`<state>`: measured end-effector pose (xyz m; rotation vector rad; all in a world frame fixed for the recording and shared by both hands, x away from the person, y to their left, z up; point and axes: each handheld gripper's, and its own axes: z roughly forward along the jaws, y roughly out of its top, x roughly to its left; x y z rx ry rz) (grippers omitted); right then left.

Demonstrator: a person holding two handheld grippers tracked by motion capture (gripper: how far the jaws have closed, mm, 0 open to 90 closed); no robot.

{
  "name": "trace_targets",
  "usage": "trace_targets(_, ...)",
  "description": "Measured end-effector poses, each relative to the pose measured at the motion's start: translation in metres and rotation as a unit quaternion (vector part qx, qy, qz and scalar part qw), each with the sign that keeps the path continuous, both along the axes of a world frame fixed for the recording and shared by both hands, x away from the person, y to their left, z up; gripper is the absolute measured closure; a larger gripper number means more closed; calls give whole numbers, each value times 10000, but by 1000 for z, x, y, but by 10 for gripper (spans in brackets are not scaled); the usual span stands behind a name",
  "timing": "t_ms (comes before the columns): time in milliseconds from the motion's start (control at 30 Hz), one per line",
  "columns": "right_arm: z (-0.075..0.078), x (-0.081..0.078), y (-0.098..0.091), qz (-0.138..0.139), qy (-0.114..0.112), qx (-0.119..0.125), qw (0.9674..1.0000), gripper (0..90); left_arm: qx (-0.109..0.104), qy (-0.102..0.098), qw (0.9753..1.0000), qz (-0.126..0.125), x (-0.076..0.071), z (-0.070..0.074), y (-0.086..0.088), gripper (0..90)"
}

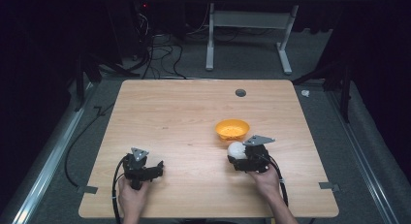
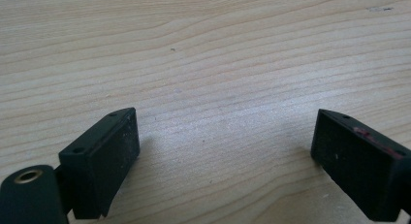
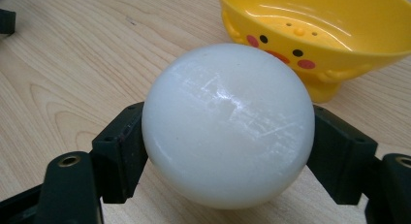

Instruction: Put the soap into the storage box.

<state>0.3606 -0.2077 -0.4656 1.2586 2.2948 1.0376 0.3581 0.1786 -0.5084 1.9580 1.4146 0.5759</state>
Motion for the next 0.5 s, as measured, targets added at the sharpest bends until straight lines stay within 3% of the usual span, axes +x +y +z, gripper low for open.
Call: trace_targets(500,13,6,-9,-124,-42,42,9999,246,0,1,10000,-1,0,0,0,104)
